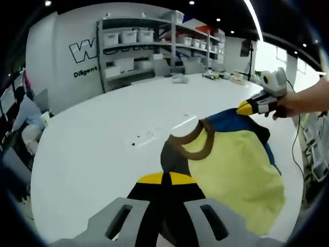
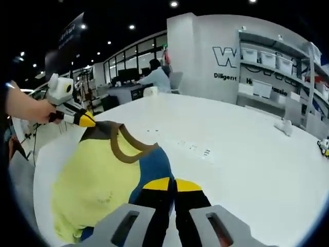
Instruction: Fold the garment on the visible template until the final outline fits inside the template.
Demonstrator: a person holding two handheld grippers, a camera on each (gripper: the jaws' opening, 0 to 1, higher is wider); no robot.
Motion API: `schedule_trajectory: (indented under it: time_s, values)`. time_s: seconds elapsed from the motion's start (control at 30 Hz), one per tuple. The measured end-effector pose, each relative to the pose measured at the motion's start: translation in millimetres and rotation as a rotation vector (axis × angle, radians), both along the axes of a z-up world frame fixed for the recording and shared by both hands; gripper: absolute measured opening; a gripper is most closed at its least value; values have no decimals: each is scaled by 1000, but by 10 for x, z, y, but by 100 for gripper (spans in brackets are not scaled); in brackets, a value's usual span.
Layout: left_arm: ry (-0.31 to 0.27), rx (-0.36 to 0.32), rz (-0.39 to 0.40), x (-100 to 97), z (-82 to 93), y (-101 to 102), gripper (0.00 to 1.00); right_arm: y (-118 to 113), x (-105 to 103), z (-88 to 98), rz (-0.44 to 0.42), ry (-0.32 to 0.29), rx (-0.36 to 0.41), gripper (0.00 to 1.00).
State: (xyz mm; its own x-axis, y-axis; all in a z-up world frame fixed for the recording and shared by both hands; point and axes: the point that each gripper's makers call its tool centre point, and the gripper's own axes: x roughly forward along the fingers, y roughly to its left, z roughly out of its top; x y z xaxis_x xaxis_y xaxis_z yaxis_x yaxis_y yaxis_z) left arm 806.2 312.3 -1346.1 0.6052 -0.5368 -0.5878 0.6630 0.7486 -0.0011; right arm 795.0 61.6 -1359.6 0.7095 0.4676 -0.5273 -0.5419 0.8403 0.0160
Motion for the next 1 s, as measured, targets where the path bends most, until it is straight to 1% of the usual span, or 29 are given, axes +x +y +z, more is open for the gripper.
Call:
schedule_trajectory:
  time_s: [0.03, 0.13, 0.17, 0.23, 0.27, 0.33, 0.37, 0.4, 0.43, 0.47, 0.5, 0.53, 0.57, 0.6, 0.63, 0.7, 0.73, 0.8, 0.83, 0.87, 0.93, 0.97, 1.0]
  values:
    - [12, 9, 6, 21, -46, 10, 2, -8, 23, -63, -5, 17, -17, 0]
    - [28, 29, 17, 64, -136, 38, 2, 15, 66, -134, -10, 25, -19, 0]
    - [39, 40, 22, 78, -175, 51, 2, 17, 70, -187, -18, 42, -26, 0]
    - [51, 38, 28, 77, -197, 47, 2, 21, 76, -252, -32, 59, -31, 0]
    - [41, 45, 35, 88, -186, 70, 2, 29, 77, -263, -37, 62, -25, 0]
    - [40, 32, 44, 76, -161, 85, 2, 33, 73, -270, -44, 56, -31, 0]
    - [40, 29, 45, 63, -157, 93, 5, 36, 71, -269, -49, 55, -25, 3]
    - [37, 30, 40, 41, -156, 109, 7, 41, 51, -293, -56, 71, -22, 8]
    - [42, 29, 38, 24, -153, 120, 8, 34, 39, -303, -59, 70, -32, 16]
    - [51, 19, 39, -22, -138, 129, 8, 35, 13, -289, -57, 60, -39, 20]
    - [47, 15, 36, -57, -118, 131, 7, 42, -11, -284, -53, 60, -40, 23]
    - [46, 9, 29, -107, -96, 133, 7, 58, -42, -266, -45, 57, -32, 26]
    - [46, 1, 24, -152, -78, 126, 8, 103, -85, -226, -31, 45, -8, 28]
    - [45, -10, 17, -198, -58, 109, 8, 118, -130, -222, -22, 51, -1, 29]
    - [43, -23, 6, -284, -35, 85, 8, 147, -202, -198, -1, 44, 4, 29]
    - [58, -40, -10, -428, -28, 46, 8, 204, -331, -159, 24, 36, 35, 27]
    - [67, -48, -16, -542, -34, 21, 8, 209, -383, -162, 32, 37, 33, 27]
    - [59, -56, -39, -707, -22, -28, 8, 256, -524, -150, 65, 32, 44, 27]
    - [56, -67, -50, -823, -15, -60, 9, 279, -615, -138, 77, 29, 47, 27]
    - [59, -70, -57, -903, -21, -77, 9, 284, -648, -134, 81, 27, 46, 27]
    - [63, -66, -78, -1100, -64, -109, 11, 340, -829, -92, 112, 15, 72, 28]
    - [69, -61, -90, -1184, -88, -123, 13, 364, -865, -75, 121, 8, 83, 29]
    - [73, -54, -104, -1271, -112, -138, 16, 447, -1001, -27, 164, -10, 115, 32]
